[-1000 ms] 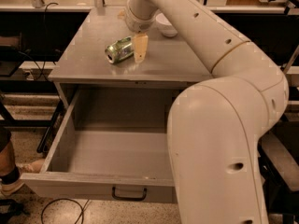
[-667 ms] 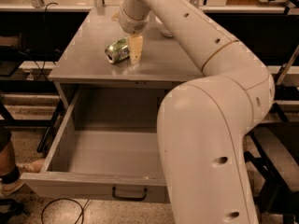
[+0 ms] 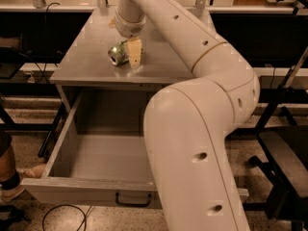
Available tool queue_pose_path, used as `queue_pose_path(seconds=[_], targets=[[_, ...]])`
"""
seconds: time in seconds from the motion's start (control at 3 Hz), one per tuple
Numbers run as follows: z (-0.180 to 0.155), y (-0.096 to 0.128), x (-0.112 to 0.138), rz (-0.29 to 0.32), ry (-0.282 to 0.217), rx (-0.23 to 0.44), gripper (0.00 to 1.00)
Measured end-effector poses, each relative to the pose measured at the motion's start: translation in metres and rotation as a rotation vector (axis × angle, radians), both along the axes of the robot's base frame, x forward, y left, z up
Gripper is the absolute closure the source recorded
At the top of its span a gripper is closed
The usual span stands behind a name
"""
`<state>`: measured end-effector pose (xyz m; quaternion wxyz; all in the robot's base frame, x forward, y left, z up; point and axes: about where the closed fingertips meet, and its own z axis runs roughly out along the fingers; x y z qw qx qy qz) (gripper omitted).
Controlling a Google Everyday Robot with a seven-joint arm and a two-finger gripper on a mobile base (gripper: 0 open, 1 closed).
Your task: Place green can into top drawer
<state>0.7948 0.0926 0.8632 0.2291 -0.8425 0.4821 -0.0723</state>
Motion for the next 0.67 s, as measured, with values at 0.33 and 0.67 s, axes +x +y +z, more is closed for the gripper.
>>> queue_pose_path(seconds=[0.33,0.67], targets=[[-0.0072,0.0040,-0.0002,0.000,0.022,-0.023,0.18],[-0.0071,0.0048,0.0005,-0.013,0.022,-0.003,0.41]])
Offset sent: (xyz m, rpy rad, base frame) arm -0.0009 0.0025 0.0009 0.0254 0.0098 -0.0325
